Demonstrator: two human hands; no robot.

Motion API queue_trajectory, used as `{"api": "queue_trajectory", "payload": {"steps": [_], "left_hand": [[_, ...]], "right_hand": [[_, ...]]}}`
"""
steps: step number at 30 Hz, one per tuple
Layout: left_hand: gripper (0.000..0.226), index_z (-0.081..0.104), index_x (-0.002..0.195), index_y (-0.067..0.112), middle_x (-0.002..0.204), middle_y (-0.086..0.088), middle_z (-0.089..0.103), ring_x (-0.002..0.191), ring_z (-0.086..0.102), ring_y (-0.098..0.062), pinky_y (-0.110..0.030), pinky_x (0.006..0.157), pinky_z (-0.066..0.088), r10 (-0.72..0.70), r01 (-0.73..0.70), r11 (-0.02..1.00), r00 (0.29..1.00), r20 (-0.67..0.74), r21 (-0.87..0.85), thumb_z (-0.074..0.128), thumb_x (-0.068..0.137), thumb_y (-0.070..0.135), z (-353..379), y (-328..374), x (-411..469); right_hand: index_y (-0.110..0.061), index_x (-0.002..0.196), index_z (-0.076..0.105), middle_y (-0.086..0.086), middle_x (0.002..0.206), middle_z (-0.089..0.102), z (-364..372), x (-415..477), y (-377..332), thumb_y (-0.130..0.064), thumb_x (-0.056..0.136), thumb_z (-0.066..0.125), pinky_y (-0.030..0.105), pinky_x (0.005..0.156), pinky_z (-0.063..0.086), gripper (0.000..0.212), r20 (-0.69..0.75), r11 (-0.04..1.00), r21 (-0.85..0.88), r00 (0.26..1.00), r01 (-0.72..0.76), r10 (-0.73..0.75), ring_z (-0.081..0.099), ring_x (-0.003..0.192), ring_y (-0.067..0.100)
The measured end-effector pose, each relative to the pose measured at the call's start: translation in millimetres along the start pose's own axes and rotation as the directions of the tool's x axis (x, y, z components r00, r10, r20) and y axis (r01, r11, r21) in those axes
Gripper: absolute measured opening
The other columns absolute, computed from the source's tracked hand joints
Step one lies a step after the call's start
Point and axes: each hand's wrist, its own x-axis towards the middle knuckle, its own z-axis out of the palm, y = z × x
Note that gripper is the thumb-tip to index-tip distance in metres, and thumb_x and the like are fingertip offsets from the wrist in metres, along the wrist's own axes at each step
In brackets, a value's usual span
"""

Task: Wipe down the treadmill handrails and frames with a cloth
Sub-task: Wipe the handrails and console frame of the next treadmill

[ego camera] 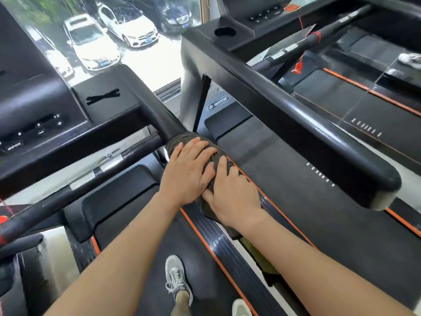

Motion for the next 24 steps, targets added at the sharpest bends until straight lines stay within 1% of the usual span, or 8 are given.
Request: {"api": "queue_trajectory", "payload": {"steps": [2,5,8,10,15,19,22,24], "left_hand": [[0.055,0.058,0.131,0.018,0.14,-0.001,0.051,0.138,0.036,-0.022,-0.048,0.114,0.021,-0.009,0.008,1.0,1.0,0.02,0.016,0.026,0.094,0.043,-5,-21,15],[0.059,0.055,0.134,0.02,0.145,0.0,0.047,0.142,0.031,-0.02,-0.047,0.116,0.018,-0.037,0.036,0.999,0.998,0.045,0.022,0.021,0.093,0.045,-12,-57,39],[0.062,0.052,0.137,0.02,0.149,0.0,0.043,0.144,0.027,-0.02,-0.044,0.117,0.015,-0.056,0.055,0.998,0.998,0.041,0.006,0.018,0.093,0.046,-17,-90,60],[0.065,0.051,0.139,0.019,0.151,-0.001,0.042,0.144,0.026,-0.02,-0.042,0.118,0.013,-0.069,0.069,0.998,0.997,0.036,0.004,0.016,0.092,0.047,-20,-117,75],[0.062,0.052,0.139,0.017,0.15,-0.006,0.044,0.143,0.031,-0.023,-0.042,0.117,0.02,-0.075,0.074,0.996,0.997,0.025,0.041,0.02,0.093,0.045,-26,-168,104],[0.069,0.037,0.148,0.019,0.158,-0.003,0.029,0.148,0.017,-0.018,-0.039,0.12,0.011,-0.104,0.099,0.993,0.991,0.089,0.06,0.01,0.091,0.048,-34,-204,127],[0.07,0.033,0.15,0.018,0.16,-0.003,0.026,0.148,0.015,-0.019,-0.039,0.12,0.011,-0.143,0.137,0.988,0.987,0.074,0.072,0.011,0.091,0.048,-36,-226,139],[0.066,0.029,0.152,0.018,0.161,-0.003,0.022,0.149,0.012,-0.018,-0.039,0.12,0.009,-0.172,0.167,0.984,0.981,0.087,0.063,0.016,0.093,0.047,-37,-237,146]], "right_hand": [[-0.005,0.151,0.003,0.02,0.139,0.043,0,24,-13,-0.06,0.092,0.044,0.043,0.088,0.049,0.091,0.015,1.0,0.022,1.0,0.01,-0.011,0.056,0.117,0.035],[-0.008,0.152,0.001,0.018,0.14,0.042,-1,65,-33,-0.059,0.094,0.041,0.044,0.086,0.048,0.087,0.047,0.999,0.038,0.999,0.012,-0.013,0.056,0.114,0.036],[-0.01,0.153,-0.001,0.017,0.142,0.039,-1,103,-53,-0.058,0.095,0.04,0.044,0.085,0.047,0.086,0.091,0.999,0.038,0.996,0.001,-0.005,0.055,0.115,0.037],[-0.011,0.153,-0.001,0.017,0.142,0.039,0,129,-70,-0.059,0.095,0.039,0.045,0.086,0.046,0.085,0.096,1.0,0.026,0.995,0.003,-0.006,0.055,0.115,0.037],[-0.016,0.154,-0.002,0.014,0.143,0.04,1,179,-104,-0.063,0.094,0.034,0.043,0.085,0.046,0.085,0.101,0.999,-0.006,0.994,-0.05,0.051,0.055,0.117,0.033],[-0.021,0.154,-0.004,0.013,0.139,0.042,2,216,-127,-0.065,0.093,0.034,0.046,0.082,0.048,0.084,0.114,0.996,-0.007,0.989,-0.092,0.092,0.056,0.112,0.034],[-0.023,0.154,-0.005,0.011,0.138,0.042,6,238,-141,-0.065,0.093,0.033,0.047,0.081,0.051,0.083,0.094,0.996,-0.033,0.992,-0.085,0.088,0.057,0.109,0.033],[-0.024,0.154,-0.004,0.011,0.139,0.042,7,251,-144,-0.064,0.093,0.032,0.048,0.082,0.051,0.081,0.09,0.998,-0.005,0.994,-0.06,0.061,0.056,0.111,0.033]]}}
